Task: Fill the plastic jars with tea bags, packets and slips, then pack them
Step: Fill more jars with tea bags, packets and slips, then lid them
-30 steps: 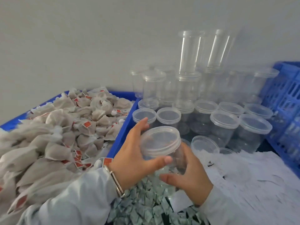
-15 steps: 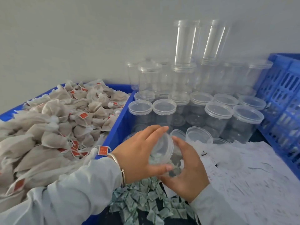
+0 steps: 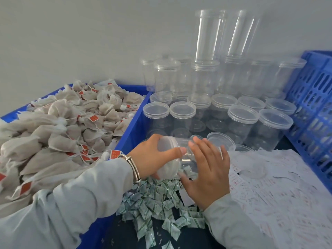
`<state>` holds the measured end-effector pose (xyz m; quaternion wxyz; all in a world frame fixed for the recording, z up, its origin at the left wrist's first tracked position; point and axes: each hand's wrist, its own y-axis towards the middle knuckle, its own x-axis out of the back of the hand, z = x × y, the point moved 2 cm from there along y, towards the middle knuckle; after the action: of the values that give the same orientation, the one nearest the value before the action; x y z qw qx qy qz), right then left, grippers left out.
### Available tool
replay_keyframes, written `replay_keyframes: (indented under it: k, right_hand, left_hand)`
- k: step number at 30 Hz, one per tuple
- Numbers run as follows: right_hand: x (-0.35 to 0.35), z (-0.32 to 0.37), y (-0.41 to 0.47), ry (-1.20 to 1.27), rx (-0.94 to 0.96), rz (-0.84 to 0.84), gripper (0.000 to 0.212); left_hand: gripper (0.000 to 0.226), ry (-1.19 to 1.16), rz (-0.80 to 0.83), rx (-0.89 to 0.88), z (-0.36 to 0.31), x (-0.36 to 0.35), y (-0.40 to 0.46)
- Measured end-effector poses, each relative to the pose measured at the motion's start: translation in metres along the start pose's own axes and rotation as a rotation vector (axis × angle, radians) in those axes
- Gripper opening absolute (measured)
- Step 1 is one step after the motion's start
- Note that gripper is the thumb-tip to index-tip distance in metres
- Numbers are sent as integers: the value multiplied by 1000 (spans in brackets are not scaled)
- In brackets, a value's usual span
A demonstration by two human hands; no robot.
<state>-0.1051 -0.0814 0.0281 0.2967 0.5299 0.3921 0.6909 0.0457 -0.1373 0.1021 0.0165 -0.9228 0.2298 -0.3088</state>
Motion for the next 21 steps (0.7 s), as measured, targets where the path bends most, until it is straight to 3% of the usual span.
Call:
replay_keyframes:
  k: [7, 15, 17, 21]
  right_hand:
    - [-2, -1, -1, -1, -18, -46, 71]
    - [0, 1, -1, 7, -15, -65, 69]
    - [3, -3, 1, 18, -163, -77, 77]
    - [18, -33, 6, 141, -667, -134, 102]
  left_hand:
    - [102, -353, 153, 148, 1, -3, 2]
    - [85, -413, 240, 179, -1, -2, 0]
    - [83, -523, 281, 260, -1, 2, -2]
    - [89, -701, 218, 362, 3, 10, 0]
